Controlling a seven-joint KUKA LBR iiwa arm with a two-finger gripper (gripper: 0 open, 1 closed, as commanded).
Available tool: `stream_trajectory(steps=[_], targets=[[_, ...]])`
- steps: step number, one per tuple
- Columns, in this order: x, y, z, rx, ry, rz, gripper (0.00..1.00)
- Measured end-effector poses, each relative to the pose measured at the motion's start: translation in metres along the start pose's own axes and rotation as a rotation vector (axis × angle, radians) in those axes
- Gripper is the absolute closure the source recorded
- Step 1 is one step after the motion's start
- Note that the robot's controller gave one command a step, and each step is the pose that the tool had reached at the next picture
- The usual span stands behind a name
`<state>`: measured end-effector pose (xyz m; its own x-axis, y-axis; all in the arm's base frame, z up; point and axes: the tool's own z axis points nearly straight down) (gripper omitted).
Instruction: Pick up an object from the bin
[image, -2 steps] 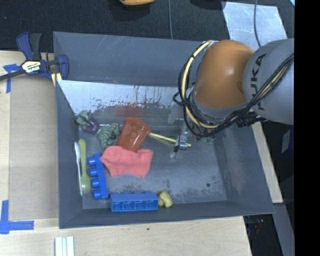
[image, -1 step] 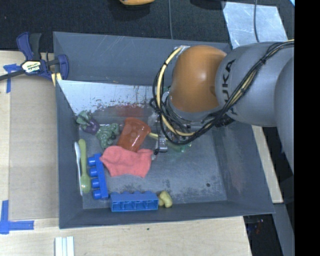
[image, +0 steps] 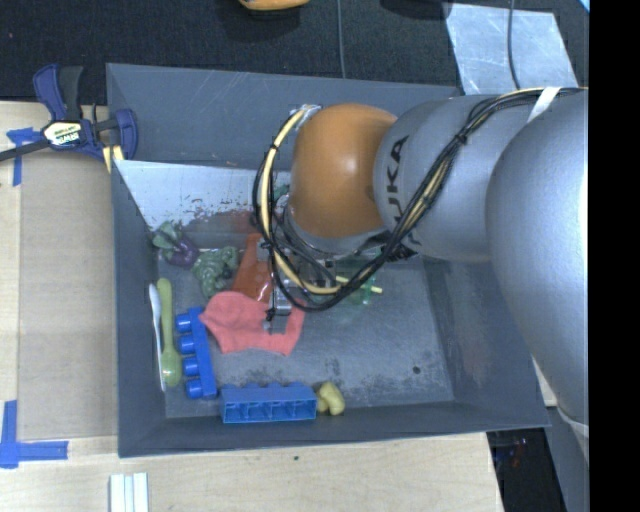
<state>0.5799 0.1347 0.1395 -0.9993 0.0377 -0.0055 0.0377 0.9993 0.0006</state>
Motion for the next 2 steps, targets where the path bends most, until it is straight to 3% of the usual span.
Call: stream_trajectory(steps=[1, 2], targets=[[0.0035, -0.0068, 0.0562, -0.015, -0.049, 0.138, 0.00], [0.0017, -0.0057, 0.0511, -0.016, -0.051, 0.135, 1.00]])
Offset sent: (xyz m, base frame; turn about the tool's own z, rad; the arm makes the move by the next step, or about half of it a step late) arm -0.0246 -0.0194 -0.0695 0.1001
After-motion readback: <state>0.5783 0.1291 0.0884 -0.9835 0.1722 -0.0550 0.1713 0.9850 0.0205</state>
